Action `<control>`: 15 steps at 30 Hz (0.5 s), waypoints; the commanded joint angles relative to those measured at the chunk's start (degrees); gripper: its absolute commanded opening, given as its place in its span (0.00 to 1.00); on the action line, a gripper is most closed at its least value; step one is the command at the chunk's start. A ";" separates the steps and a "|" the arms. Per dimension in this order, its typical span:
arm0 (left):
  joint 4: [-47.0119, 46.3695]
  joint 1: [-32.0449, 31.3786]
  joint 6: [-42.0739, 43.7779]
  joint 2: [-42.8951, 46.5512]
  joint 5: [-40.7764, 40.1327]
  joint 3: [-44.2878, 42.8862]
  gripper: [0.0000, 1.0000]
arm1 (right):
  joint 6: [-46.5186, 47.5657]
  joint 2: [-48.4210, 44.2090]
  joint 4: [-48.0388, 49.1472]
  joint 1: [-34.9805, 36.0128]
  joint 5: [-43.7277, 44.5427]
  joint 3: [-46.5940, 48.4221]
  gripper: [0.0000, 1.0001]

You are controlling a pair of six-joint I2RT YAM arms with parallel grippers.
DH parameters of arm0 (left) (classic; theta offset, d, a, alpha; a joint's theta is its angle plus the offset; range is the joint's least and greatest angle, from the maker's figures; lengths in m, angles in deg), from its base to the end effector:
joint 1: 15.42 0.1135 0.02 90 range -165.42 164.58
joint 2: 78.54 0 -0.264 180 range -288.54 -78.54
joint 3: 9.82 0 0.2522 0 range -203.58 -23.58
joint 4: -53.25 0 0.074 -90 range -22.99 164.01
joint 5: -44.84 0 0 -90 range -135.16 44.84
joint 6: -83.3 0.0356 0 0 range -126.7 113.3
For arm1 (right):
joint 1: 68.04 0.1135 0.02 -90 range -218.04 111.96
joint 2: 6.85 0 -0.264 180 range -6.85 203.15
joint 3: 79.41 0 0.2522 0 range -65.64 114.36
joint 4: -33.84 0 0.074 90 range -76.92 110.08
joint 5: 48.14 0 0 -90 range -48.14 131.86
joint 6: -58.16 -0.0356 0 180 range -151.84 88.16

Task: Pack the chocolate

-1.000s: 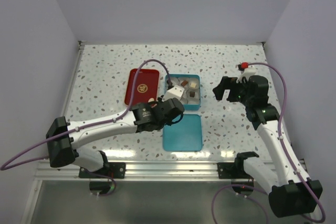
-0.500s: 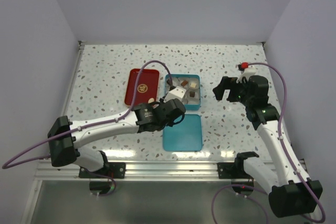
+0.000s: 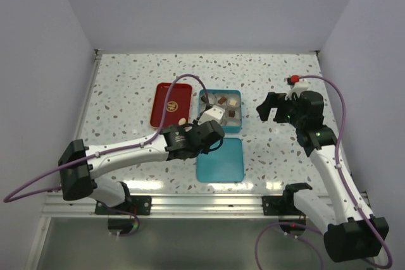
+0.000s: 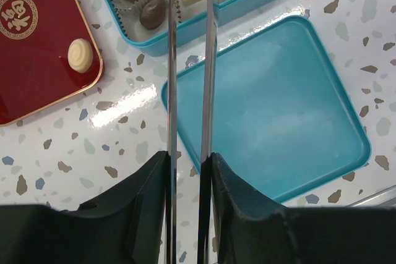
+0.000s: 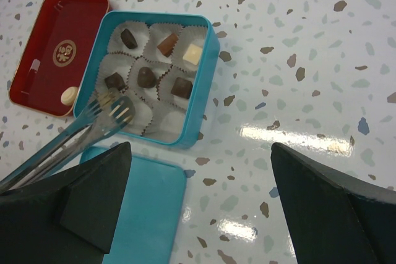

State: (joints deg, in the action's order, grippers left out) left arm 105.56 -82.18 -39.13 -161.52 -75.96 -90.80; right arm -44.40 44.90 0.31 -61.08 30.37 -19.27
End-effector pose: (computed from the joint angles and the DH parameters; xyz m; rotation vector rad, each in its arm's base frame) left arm 0.1354 -0.2692 0.2818 0.4921 2.2961 -0.1558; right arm 0.2023 0.0318 0.3114 -0.0303 2.0247 0.4180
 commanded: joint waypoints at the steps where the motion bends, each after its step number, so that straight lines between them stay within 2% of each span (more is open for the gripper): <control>1: -0.84 -0.21 -1.33 -0.34 -0.92 -0.10 0.37 | 0.16 -0.86 0.70 -0.11 0.15 0.30 0.99; 7: -0.75 -0.30 -1.24 -0.25 -1.45 -0.45 0.45 | 0.25 -0.51 0.61 -0.11 0.06 0.39 0.99; 15: -0.14 -0.39 -1.50 0.27 -3.46 -0.89 0.41 | 0.25 -0.42 0.79 -0.11 0.06 0.30 0.99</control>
State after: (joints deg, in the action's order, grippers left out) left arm 105.67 -82.25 -39.17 -162.01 -76.40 -90.80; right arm -44.40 44.90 0.31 -61.08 30.35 -19.27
